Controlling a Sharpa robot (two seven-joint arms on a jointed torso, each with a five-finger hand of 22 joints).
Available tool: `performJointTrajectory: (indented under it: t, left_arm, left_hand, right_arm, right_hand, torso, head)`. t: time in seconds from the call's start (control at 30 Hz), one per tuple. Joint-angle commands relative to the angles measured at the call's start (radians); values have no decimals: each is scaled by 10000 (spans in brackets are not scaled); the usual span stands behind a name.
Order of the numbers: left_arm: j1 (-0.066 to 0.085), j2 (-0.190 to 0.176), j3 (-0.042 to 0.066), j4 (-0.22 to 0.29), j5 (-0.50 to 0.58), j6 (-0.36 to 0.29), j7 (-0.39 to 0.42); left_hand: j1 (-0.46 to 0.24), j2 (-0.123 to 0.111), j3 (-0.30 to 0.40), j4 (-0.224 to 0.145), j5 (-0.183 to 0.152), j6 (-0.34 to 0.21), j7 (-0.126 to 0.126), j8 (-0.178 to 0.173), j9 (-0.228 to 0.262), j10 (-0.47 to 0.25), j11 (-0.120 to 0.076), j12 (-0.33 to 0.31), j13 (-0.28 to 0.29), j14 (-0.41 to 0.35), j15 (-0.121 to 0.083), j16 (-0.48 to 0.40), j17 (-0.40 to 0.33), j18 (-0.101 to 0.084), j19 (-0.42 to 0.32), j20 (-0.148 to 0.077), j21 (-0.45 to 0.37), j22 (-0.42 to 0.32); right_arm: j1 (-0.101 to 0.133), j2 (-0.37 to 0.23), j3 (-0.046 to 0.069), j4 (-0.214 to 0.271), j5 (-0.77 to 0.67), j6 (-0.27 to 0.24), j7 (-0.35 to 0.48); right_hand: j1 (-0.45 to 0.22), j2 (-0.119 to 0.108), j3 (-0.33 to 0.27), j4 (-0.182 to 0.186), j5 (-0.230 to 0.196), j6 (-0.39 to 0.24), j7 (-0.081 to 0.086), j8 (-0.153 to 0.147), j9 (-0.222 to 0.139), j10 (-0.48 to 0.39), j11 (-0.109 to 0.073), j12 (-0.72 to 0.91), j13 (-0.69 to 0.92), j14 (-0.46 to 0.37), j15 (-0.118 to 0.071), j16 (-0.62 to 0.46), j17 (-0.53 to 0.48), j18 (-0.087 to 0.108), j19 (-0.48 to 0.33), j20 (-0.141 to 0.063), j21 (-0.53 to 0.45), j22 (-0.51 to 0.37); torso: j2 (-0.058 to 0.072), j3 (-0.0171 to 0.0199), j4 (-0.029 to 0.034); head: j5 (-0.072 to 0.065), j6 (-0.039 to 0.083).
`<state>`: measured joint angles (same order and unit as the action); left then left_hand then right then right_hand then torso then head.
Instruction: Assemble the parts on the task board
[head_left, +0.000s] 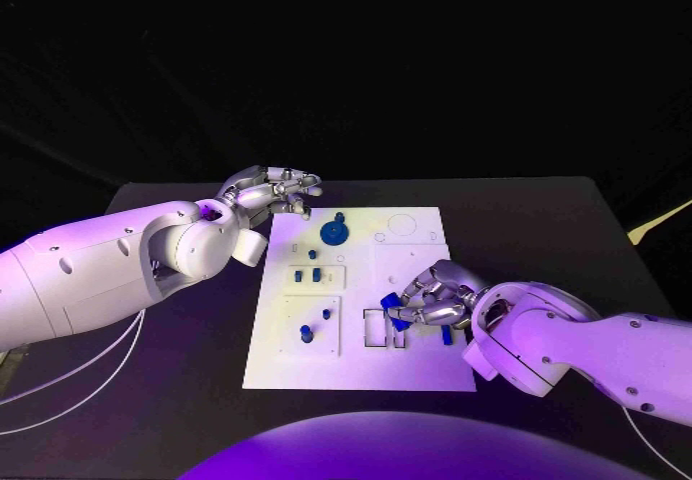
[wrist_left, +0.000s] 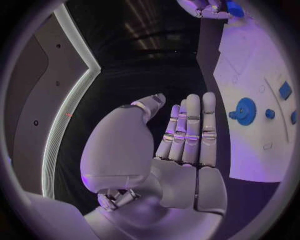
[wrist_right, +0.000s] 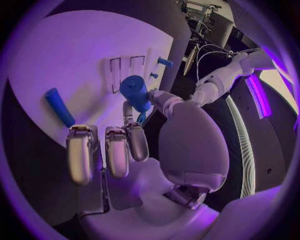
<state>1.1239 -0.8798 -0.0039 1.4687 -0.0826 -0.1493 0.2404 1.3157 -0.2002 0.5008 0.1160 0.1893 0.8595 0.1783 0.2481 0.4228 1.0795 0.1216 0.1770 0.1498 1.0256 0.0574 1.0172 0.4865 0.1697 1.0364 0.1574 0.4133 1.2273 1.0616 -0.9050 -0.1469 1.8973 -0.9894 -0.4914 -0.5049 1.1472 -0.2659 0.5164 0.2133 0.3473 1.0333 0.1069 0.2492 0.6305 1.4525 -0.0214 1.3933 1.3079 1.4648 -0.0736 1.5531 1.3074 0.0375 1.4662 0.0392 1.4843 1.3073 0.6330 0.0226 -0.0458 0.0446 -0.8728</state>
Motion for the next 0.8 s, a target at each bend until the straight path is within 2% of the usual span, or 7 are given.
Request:
performJointTrajectory:
  t: [0.03, 0.3, 0.53, 0.7, 0.8]
  left_arm:
    - [4, 22, 7, 35, -27, 170, 43]
    - [4, 16, 7, 43, -27, 171, 32]
    - [5, 15, 7, 61, -27, 188, 16]
    - [5, 4, 7, 66, -27, 185, 11]
    - [6, 0, 7, 70, -27, 186, 6]
  left_hand:
    - [-49, -1, -29, 34, 64, -75, 16, 34, 13, -52, 17, -62, 15, -71, -24, -45, 17, 95, 41, 18, -60, -8]
    - [-46, 1, -29, 30, 69, -79, 18, 39, 14, -54, 19, -64, 17, -74, -24, -48, 18, 95, 43, 19, -72, -9]
    - [-46, 1, -29, 30, 69, -79, 18, 39, 14, -54, 19, -64, 17, -74, -24, -48, 18, 95, 43, 19, -72, -9]
    - [-46, 1, -29, 30, 69, -79, 18, 39, 14, -54, 19, -64, 17, -74, -24, -48, 18, 95, 43, 19, -72, -9]
    - [-46, 1, -29, 30, 69, -79, 18, 39, 14, -54, 19, -64, 17, -74, -24, -48, 18, 95, 43, 19, -72, -9]
  right_arm:
    - [-80, 165, -11, -96, 136, 527, 17]
    - [-168, 460, -20, -285, -138, 778, -203]
    - [-188, 601, -21, -437, -372, 855, -315]
    - [-191, 676, -22, -524, -504, 831, -351]
    - [-192, 720, -22, -564, -546, 848, -356]
  right_hand:
    - [-168, 15, -10, 43, -104, 681, -587, 194, 436, 135, -9, 119, 1050, 971, -72, 50, 2225, -188, 676, -83, 60, 2386]
    - [-536, 1, -192, 145, -420, 801, -624, 235, 503, 219, -36, 227, 1190, 973, -93, 51, 2232, -190, 682, -96, 74, 2390]
    - [-686, 20, -316, 216, -578, 818, -626, 228, 523, 247, -38, 261, 1240, 972, -96, 49, 2227, -192, 686, -101, 83, 2393]
    - [-917, 87, -1067, 488, -1241, 858, -630, 198, 571, 253, -38, 239, 1273, 973, -95, 49, 2233, -193, 686, -98, 84, 2393]
    - [-864, 128, -1290, 556, -1328, 863, -631, 183, 583, 250, -38, 225, 1277, 974, -95, 49, 2235, -191, 683, -100, 78, 2391]
  torso:
    - [1, 1, 3]
    - [2, -3, 1]
    - [4, 11, 3]
    - [8, 11, -1]
    - [4, 15, 0]
  head:
    - [31, 2]
    - [33, 2]
    - [84, 2]
    - [103, 2]
    - [106, 2]
